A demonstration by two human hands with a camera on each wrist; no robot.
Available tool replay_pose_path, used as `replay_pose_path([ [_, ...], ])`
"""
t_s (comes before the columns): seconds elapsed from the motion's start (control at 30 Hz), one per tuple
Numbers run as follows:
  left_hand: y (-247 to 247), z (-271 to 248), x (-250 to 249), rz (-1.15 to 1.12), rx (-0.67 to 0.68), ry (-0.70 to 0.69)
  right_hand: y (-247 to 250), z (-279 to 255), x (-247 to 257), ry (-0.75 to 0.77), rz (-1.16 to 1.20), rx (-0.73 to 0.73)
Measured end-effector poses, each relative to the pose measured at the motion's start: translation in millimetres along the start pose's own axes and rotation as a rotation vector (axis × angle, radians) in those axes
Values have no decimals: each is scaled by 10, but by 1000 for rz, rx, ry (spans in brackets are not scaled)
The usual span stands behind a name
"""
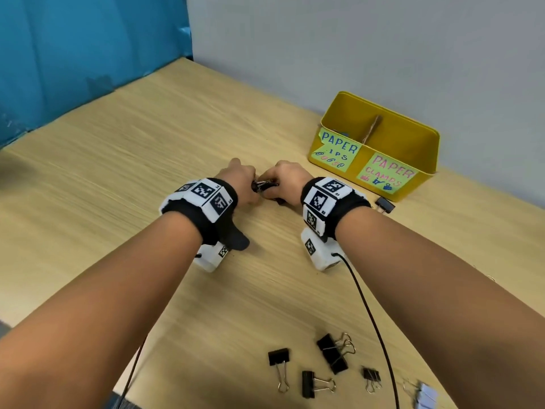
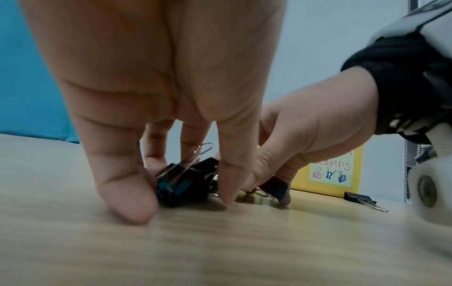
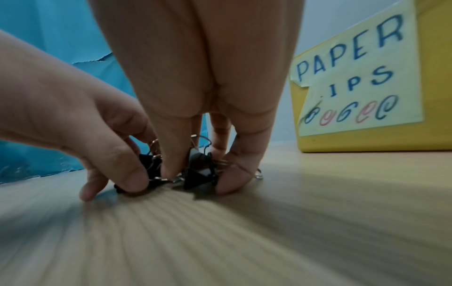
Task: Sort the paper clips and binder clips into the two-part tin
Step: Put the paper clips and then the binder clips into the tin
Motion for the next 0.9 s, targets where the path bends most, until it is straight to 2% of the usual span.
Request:
replay_pose_path([
  [0.17,68,-55,-50,7,-102,-53,104,-187,-255,-49,184,-51],
  [0.37,56,-127,-166,-24,-72,-105,163,-381,-516,-136,469,-85],
  [0.6,-36,-83,-486,158,29,-191,121,-428,-591,-161,526,-102],
  [0.9,19,34,-611,119,-128,-113,202,-604,-783,-249,560,-118],
])
Point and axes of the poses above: each hand's wrist, its own z-axis towards the middle knuckle, its own y-axis out of the back of the hand, x = y × z, the point moved 4 cm from there along z, towards the middle knuckle, and after that the axes turned 13 degrees about z, right-handed, at the moved point
